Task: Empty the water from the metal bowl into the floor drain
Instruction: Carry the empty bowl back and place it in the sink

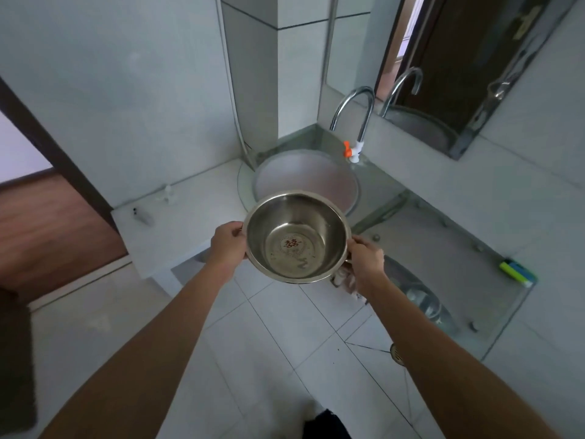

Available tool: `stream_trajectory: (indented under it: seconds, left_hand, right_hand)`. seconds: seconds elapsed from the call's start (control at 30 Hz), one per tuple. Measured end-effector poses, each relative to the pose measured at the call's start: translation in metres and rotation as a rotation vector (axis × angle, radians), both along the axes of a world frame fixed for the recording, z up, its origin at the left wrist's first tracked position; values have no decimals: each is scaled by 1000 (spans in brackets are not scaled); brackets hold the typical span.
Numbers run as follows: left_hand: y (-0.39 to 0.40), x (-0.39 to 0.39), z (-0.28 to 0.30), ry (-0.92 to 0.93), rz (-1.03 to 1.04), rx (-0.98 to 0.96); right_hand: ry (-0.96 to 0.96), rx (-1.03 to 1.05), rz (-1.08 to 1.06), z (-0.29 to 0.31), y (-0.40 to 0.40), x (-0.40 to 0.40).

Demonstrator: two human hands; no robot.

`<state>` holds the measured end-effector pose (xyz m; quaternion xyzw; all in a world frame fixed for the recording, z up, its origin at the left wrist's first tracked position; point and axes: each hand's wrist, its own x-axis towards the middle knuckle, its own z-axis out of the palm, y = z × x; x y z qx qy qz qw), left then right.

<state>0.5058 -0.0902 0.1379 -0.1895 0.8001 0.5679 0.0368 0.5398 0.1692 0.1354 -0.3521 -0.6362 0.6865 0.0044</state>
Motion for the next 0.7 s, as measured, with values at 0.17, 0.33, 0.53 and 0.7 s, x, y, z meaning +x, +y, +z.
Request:
stream_trajectory:
  seconds: [0.17, 0.33, 0.53, 0.7]
  left_hand:
    - [-2, -63, 6, 35, -23, -40]
    - [1, -143, -2, 4, -14, -57]
    - [12, -244, -12, -49, -74, -110]
    - [29, -307, -27, -96, -146, -130]
  right_hand:
    - [13, -51, -3, -5, 0, -67]
    - [3, -52, -1, -25, 8, -153]
    - [-19, -156, -5, -41, 26, -238]
    - [-74, -153, -42, -49, 44, -284]
